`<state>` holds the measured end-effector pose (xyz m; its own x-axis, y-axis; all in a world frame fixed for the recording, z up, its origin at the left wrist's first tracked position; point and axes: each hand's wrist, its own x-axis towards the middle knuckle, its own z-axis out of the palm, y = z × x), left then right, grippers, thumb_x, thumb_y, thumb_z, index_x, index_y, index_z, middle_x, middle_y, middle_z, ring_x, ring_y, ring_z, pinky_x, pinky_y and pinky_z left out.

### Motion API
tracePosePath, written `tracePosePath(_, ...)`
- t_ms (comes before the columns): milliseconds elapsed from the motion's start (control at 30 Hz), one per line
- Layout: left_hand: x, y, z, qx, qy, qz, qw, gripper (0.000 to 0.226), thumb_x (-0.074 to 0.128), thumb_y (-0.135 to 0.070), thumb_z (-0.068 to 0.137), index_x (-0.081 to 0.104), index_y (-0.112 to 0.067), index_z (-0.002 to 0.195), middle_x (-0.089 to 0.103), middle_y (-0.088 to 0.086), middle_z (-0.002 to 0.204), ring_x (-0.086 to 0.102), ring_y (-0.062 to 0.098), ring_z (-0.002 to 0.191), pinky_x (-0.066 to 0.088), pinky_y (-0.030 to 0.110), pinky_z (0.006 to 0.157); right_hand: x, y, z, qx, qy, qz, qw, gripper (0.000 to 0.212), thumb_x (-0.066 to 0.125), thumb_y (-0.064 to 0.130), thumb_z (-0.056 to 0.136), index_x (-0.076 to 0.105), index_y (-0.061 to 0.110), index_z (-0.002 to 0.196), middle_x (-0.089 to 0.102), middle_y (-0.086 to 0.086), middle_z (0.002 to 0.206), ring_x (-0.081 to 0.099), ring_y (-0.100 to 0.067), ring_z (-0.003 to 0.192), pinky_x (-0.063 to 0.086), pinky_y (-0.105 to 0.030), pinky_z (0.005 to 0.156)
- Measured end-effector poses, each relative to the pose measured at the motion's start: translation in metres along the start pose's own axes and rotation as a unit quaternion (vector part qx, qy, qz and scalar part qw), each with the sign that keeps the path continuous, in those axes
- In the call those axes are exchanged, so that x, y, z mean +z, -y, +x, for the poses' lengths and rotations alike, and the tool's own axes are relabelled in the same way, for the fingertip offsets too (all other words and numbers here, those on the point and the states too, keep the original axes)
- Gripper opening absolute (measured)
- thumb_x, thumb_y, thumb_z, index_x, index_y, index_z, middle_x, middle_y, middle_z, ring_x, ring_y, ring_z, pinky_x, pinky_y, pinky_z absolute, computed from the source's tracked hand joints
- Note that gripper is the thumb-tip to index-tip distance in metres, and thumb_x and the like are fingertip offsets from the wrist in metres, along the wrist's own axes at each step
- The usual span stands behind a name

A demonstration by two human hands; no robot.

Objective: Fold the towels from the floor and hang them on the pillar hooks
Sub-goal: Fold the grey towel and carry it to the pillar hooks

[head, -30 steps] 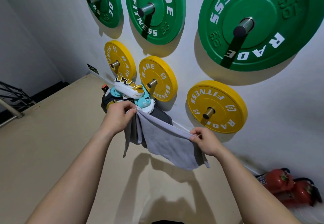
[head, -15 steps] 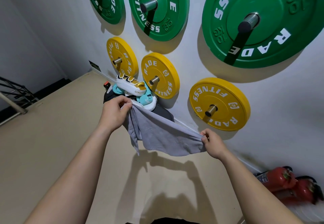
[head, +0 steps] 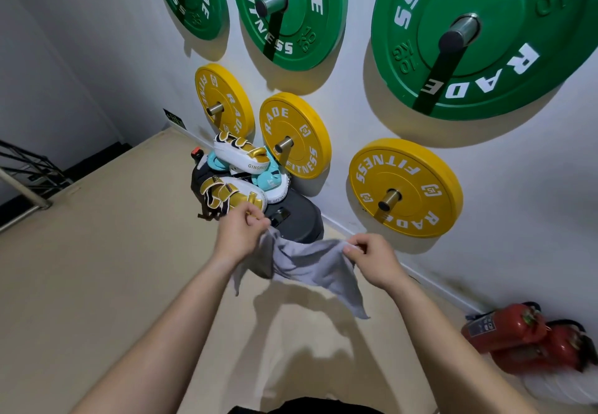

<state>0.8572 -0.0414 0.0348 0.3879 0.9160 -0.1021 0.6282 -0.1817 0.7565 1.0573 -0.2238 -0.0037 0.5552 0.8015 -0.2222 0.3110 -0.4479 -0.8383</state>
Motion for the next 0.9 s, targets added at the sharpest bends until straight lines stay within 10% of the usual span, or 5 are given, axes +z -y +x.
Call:
tracePosePath(500,0.060,-0.029,-0.081,-0.113,0.196,-0.365,0.903,0.024,0.060,0.010,0.089,0.070,-0.002,0.108,0.075,0.014,0.087,0.072,0.020,0.079,0.059,0.031,0.083,0.025,0.015,-0.044,0.023,-0.085,0.267,0.960,0.006,0.079,0.019,0.082,0.076,0.015,0.080,0.075,-0.004,0.078,0.069,-0.013,0.073,0.056,-0.027,0.068)
tracePosePath(600,0.056,-0.033,-0.086,-0.044,0.194,-0.314,0.928,0.029,0.073,0.006,0.081,0.074,-0.009,0.107,0.078,0.010,0.097,0.073,0.019,0.094,0.058,0.030,0.087,0.020,0.011,-0.040,-0.006,-0.061,0.270,0.961,0.008,0.072,0.011,0.089,0.078,0.011,0.095,0.077,-0.002,0.089,0.073,-0.013,0.083,0.056,-0.028,0.074)
tracePosePath(900,0.052,-0.045,-0.082,0.068,0.076,-0.154,0.983,0.009,0.084,-0.015,0.078,0.076,-0.019,0.077,0.070,-0.008,0.062,0.065,0.006,0.060,0.054,0.022,0.067,0.013,0.017,-0.044,-0.076,-0.013,0.259,0.963,0.017,0.063,0.006,0.094,0.078,0.011,0.101,0.077,-0.003,0.097,0.072,-0.020,0.095,0.057,-0.040,0.089)
